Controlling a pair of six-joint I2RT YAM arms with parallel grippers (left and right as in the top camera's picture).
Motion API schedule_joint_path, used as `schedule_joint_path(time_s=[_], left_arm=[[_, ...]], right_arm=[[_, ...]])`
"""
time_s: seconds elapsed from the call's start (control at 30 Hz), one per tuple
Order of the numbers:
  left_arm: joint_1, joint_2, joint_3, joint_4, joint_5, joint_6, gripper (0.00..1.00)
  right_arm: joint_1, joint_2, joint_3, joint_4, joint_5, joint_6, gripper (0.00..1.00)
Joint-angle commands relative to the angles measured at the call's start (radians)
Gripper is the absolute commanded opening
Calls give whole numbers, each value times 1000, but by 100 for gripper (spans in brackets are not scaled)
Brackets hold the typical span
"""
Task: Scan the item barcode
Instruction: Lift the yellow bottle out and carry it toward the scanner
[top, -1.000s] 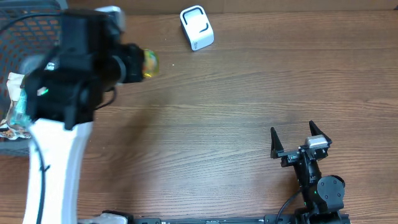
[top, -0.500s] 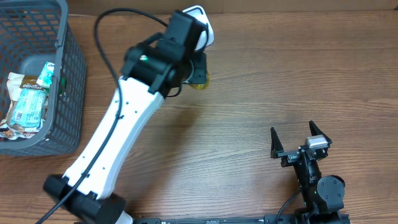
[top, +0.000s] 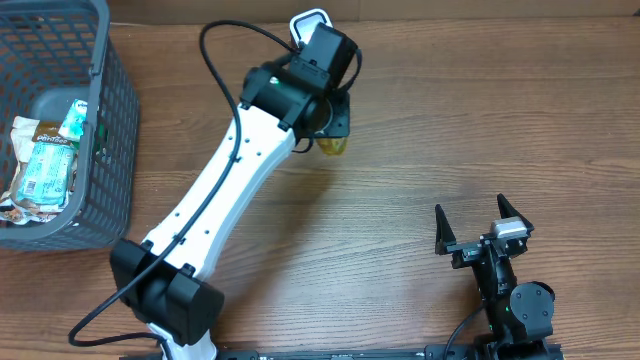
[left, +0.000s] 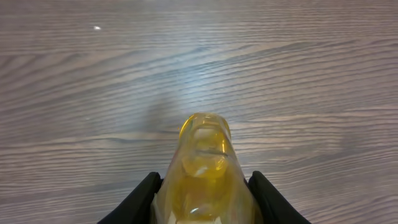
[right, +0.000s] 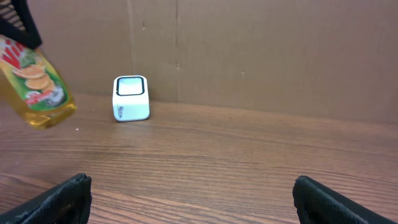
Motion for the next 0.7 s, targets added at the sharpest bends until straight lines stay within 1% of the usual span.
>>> schedule_joint_path(time_s=[0.0, 0.07, 0.13, 0.27, 0.37, 0.53, 0.67], left_arm=[[-33, 24, 20, 6, -32, -119, 25], [-51, 35, 18, 4, -52, -165, 25], [-69, 50, 16, 8, -60, -180, 25], [-113, 90, 16, 11, -127, -217, 29], [-139, 131, 16, 11, -149, -252, 30], [-158, 199, 16, 11, -143, -319, 29], [-173, 245, 16, 20, -99, -326, 30]], right_arm=[[-3, -7, -11, 2, 10, -4, 100], [-3, -7, -11, 2, 10, -4, 100], [-3, -7, -11, 2, 10, -4, 100], [-3, -7, -11, 2, 10, -4, 100], [-3, -7, -11, 2, 10, -4, 100], [-3, -7, -11, 2, 10, -4, 100], [-3, -7, -11, 2, 10, -4, 100]])
